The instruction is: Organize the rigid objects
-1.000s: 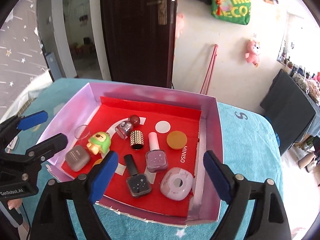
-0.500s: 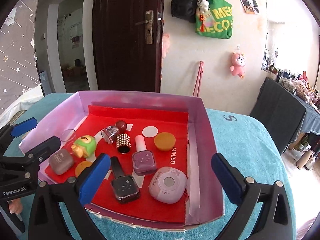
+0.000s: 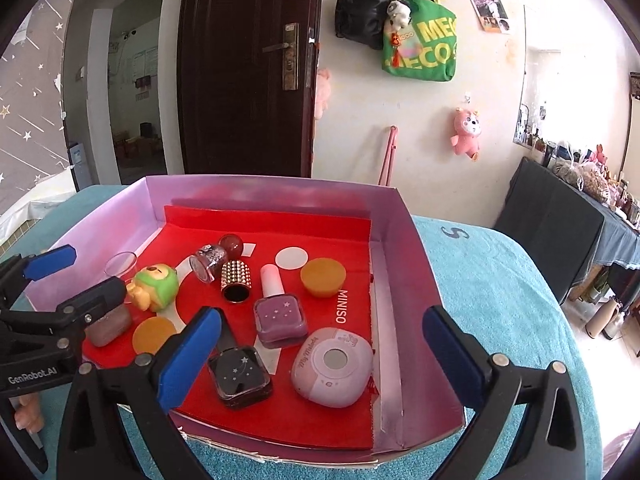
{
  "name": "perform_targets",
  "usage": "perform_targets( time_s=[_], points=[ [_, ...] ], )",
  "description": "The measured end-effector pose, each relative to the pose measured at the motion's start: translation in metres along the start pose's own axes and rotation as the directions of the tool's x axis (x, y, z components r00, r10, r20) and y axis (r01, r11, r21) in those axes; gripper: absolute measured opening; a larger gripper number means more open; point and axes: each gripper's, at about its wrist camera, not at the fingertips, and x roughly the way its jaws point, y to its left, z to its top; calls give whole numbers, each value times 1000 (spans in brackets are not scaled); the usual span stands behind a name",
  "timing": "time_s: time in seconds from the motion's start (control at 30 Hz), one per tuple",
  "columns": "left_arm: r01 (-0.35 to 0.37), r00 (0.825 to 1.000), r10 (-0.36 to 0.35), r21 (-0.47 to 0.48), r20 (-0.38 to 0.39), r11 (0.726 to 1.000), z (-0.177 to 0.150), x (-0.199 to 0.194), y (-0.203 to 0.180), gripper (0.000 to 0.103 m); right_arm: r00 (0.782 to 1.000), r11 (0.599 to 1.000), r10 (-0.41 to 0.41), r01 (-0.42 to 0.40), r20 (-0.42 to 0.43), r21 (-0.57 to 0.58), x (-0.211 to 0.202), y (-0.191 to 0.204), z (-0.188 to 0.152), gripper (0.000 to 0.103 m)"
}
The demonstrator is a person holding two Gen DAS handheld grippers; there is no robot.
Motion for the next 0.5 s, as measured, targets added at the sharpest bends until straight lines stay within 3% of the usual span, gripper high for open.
perform_targets(
  time_s=[0.5],
  points=[
    [-2, 1000, 2, -4, -2, 1000, 0, 0, 1, 92, 1000, 1000, -5, 5, -2, -4, -1, -1, 0, 103]
  ],
)
